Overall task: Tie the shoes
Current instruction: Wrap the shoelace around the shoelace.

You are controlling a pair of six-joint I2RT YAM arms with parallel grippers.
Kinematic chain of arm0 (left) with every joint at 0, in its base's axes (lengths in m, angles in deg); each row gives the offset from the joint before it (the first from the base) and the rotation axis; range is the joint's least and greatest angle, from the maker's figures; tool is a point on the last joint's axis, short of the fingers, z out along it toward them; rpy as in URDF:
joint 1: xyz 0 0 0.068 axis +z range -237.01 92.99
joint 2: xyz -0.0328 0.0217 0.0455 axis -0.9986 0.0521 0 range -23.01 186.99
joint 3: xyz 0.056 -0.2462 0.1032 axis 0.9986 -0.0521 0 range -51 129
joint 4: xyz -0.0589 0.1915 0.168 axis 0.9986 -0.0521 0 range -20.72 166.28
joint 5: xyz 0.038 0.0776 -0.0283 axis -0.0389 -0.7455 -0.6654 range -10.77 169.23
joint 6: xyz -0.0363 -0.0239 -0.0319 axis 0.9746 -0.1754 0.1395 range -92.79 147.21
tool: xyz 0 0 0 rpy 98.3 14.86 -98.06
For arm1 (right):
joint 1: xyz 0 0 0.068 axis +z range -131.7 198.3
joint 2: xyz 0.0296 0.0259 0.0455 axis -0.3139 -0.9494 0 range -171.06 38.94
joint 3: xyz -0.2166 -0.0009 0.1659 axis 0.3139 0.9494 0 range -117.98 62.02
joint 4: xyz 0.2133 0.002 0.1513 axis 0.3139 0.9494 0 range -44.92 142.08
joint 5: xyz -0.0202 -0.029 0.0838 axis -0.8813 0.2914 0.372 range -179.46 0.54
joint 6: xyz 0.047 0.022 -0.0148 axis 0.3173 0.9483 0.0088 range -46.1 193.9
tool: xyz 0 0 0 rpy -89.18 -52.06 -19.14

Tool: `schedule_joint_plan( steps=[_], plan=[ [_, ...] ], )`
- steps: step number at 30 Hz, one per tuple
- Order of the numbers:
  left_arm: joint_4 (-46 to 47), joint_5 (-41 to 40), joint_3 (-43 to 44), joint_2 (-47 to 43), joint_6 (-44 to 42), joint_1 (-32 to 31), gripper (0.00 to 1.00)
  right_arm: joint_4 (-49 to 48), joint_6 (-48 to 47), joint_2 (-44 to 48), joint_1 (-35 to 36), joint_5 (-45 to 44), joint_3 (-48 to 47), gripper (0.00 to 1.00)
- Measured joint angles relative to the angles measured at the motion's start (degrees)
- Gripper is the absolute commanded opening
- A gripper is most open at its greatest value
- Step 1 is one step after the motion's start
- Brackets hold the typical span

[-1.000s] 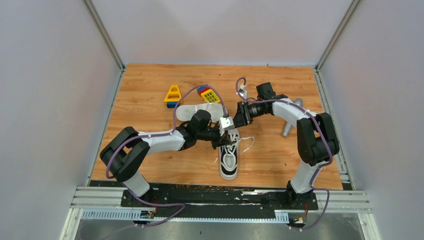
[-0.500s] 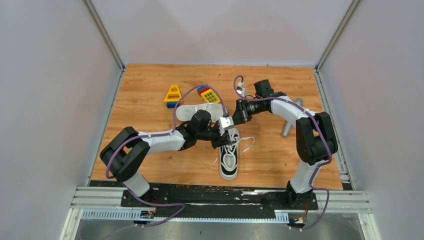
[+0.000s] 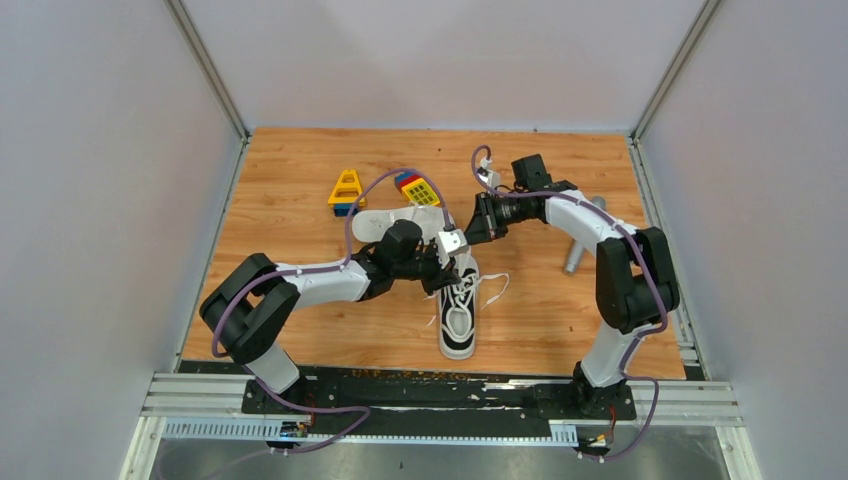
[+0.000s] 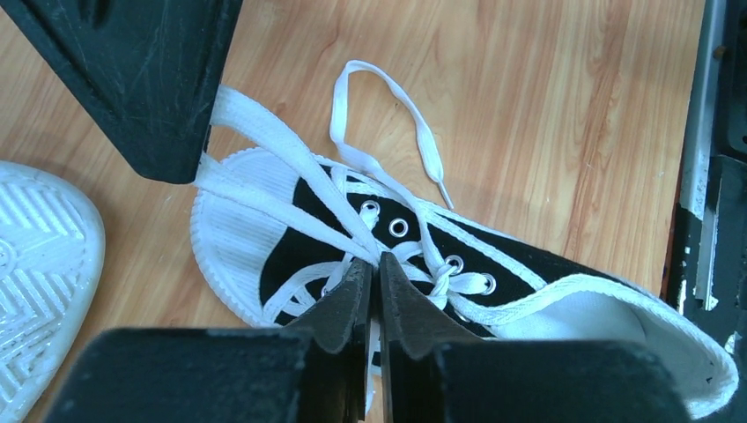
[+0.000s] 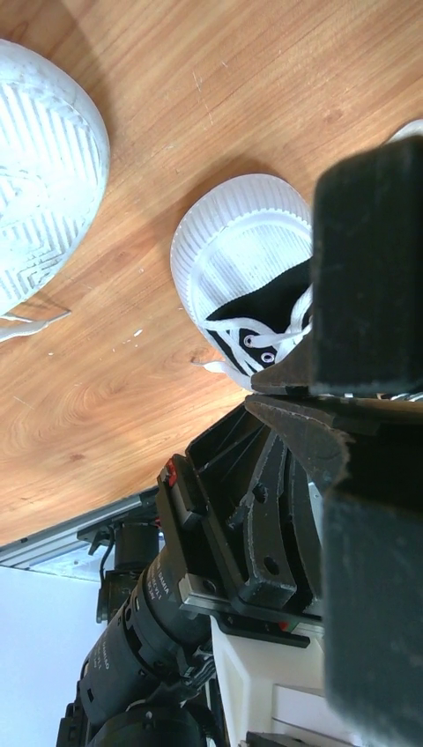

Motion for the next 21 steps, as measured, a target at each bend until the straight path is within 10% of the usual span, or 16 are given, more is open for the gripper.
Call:
schedule_joint_plan(
  steps=[6,12,21],
  plan=[
    [0.00,-0.13,0.02,0.00,0.79,0.00,0.00,0.00,0.24,0.35,-0.04,-0.26,0.00,0.03],
    [-0.02,0.17,0.02,0.00,2.03,0.00,0.00,0.13,-0.09,0.39,-1.73,-2.01,0.00,0.39],
    [-1.99,0.63,0.09,-0.04,3.23,1.31,0.00,6.23,-5.22,6.38,-12.59,-9.25,0.74,0.49]
  ],
)
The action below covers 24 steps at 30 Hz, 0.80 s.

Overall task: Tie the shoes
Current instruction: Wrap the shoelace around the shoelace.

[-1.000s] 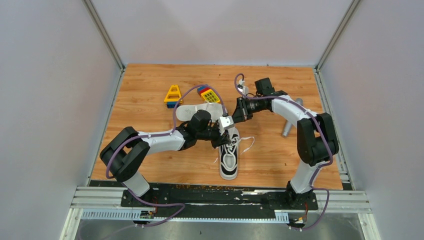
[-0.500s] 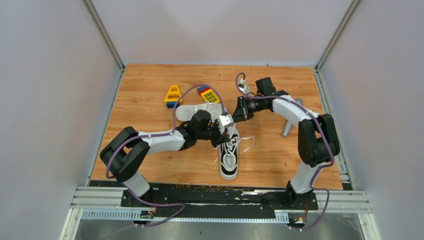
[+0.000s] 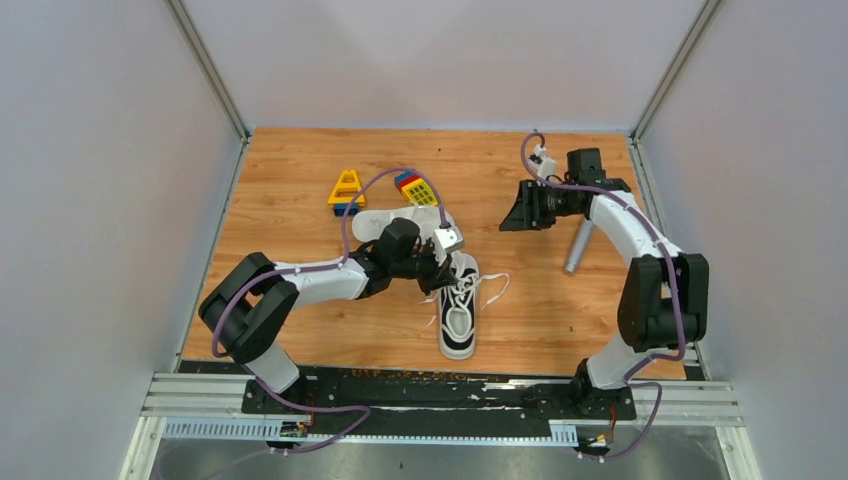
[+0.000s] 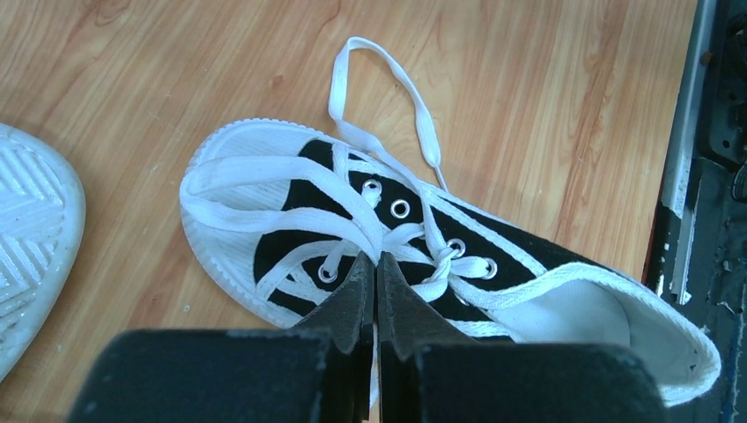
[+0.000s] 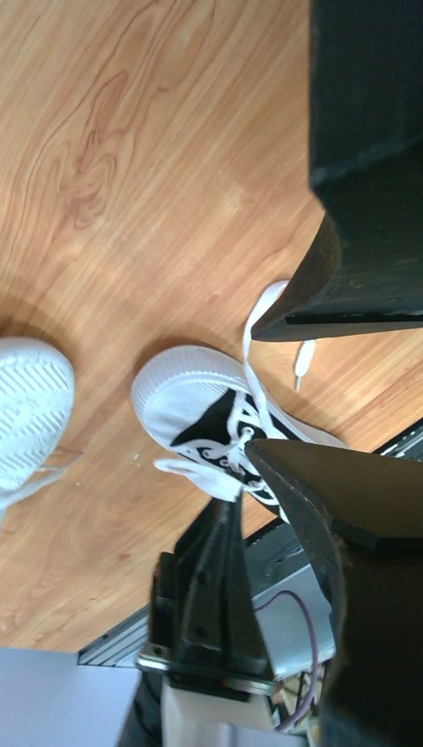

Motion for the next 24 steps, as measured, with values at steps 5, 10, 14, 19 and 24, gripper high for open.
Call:
schedule_joint_plan(
  steps=[5,10,14,19,24],
  plan=[
    [-0.63,1.86,0.04,-0.02,-0.17,0.72,0.00,2.08,-2.54,5.55,2.43,1.01,1.33,0.57],
    [-0.68,3.69,0.26,-0.02,-0.92,0.74,0.00,1.90,-2.56,3.98,6.32,1.44,1.95,0.53],
    [-0.79,3.89,1.09,-0.04,-1.31,0.74,0.00,1.86,-2.89,0.63,6.47,-3.32,2.49,0.46],
    [-1.03,2.93,1.11,-0.81,-1.16,0.74,0.00,3.56,-7.96,0.15,6.38,-10.73,5.09,0.45],
    [-1.03,2.47,1.11,-1.84,-1.11,0.74,0.00,4.46,-9.53,0.15,6.95,-18.64,8.24,0.48]
  ],
)
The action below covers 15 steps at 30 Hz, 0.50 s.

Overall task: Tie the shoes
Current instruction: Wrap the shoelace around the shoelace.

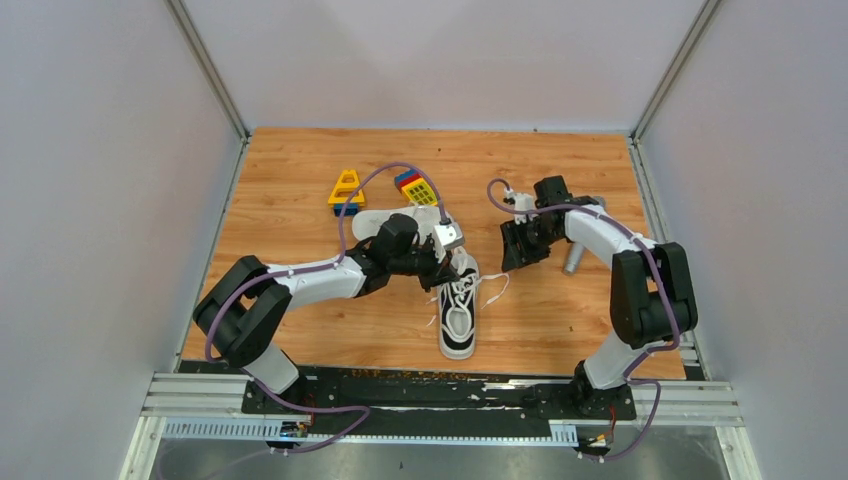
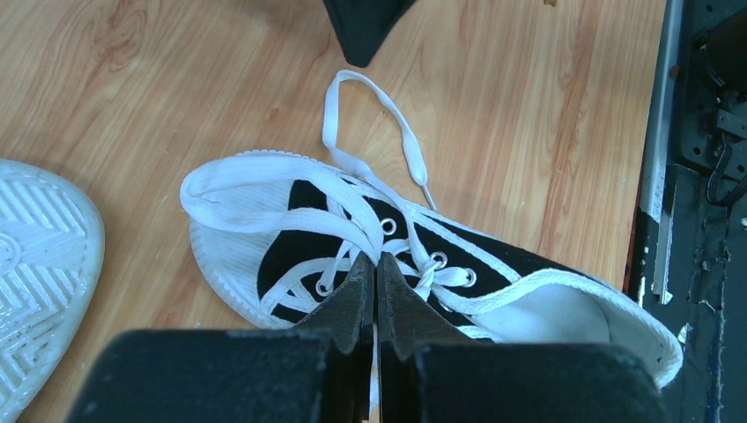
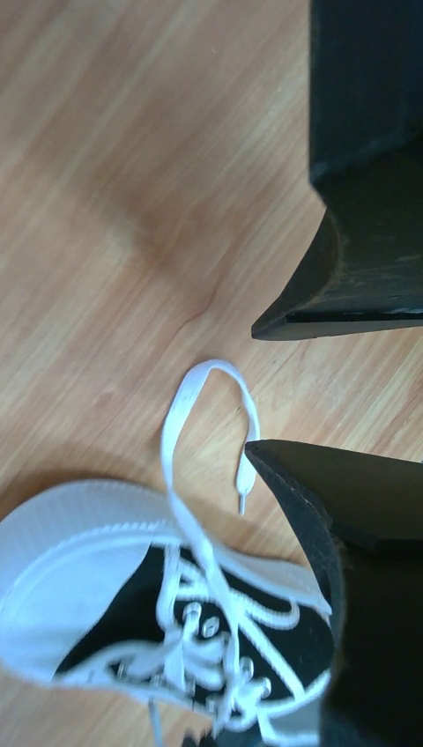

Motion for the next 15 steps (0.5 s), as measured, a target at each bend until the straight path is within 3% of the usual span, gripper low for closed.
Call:
schedule_joint_plan(
  steps=[3,9,14,15],
  plan=[
    [-0.02,-0.17,0.00,0.00,0.00,0.00,0.00,-0.28,0.42,0.00,1.77,-4.20,2.58,0.48],
    [-0.02,-0.15,0.00,0.00,-0.04,0.00,0.00,-0.50,1.64,-0.68,5.84,-10.75,5.51,0.36],
    [0.00,-0.11,0.00,0.00,-0.22,0.00,0.00,-1.07,3.63,-3.41,5.97,-14.05,3.65,0.03],
    [0.00,-0.04,0.00,0.00,-0.24,0.00,0.00,-0.98,3.80,-4.04,5.90,-14.23,2.95,0.00]
  ],
)
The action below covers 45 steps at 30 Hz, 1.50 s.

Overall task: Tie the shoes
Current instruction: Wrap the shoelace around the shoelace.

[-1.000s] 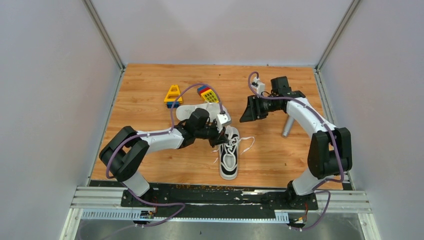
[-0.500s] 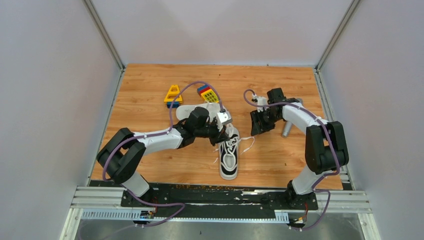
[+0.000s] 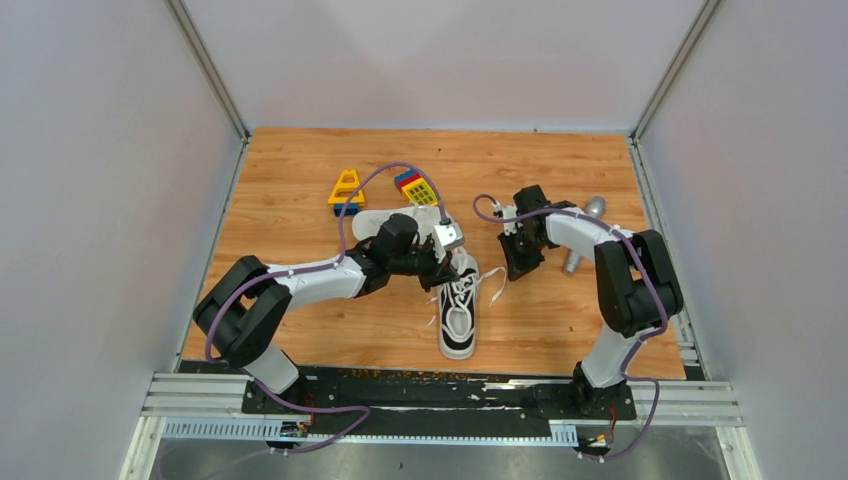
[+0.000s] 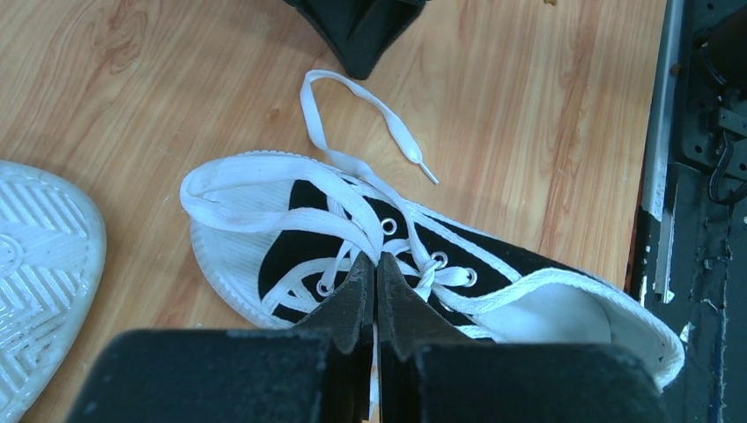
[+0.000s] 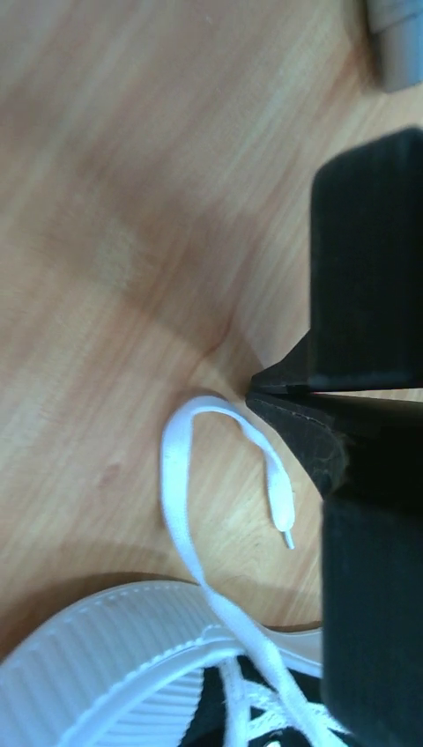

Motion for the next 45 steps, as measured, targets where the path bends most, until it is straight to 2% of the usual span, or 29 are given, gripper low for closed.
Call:
schedule_joint_plan(
  steps=[8,9,11,15,17,19,23,31,38,40,41,45],
  plan=[
    [-0.44,0.74,0.00,0.00,-3.02,0.00,0.00,-0.20,-1.38,-4.28,-0.59,2.69,-8.28,0.00],
    [-0.72,0.87,0.00,0.00,-3.72,0.00,0.00,0.07,-1.68,-4.22,-0.63,3.26,-10.01,0.05],
    [-1.33,1.09,0.00,0.00,-4.98,0.00,0.00,-0.17,-1.99,-3.93,-0.63,3.65,-12.59,0.22],
    [-2.23,1.64,0.00,0.00,-7.06,0.00,0.00,-0.55,-1.75,-1.68,-0.63,3.21,-12.22,0.26],
    [-2.60,1.75,0.00,0.00,-7.76,0.00,0.00,-0.61,-1.53,-0.61,-0.61,2.84,-9.66,0.39],
    [-2.91,1.84,0.00,0.00,-8.33,0.00,0.00,-0.04,-1.14,0.00,-0.55,2.60,-5.79,0.43],
    [-3.06,1.86,0.00,0.00,-8.83,0.00,0.00,2.12,-0.37,0.04,-0.09,2.60,-0.85,0.40],
    [-3.19,1.90,0.00,0.00,-9.49,0.00,0.00,1.25,2.08,0.24,4.46,0.11,-0.57,0.37],
    [-3.45,1.92,0.00,-0.02,-9.94,0.00,0.00,0.52,7.54,-0.17,5.55,-5.03,-0.50,0.20],
    [-3.48,1.95,-0.02,-0.02,-10.10,0.00,0.00,0.22,8.74,-0.17,5.77,-6.36,-0.33,0.10],
    [-3.50,1.95,-0.02,-0.02,-10.21,0.00,0.00,0.11,9.03,-0.15,5.86,-7.26,-0.22,0.00],
    [-3.78,2.14,-0.02,-0.02,-10.73,0.00,0.00,0.35,7.98,-0.70,5.79,-8.35,-1.07,0.00]
  ],
)
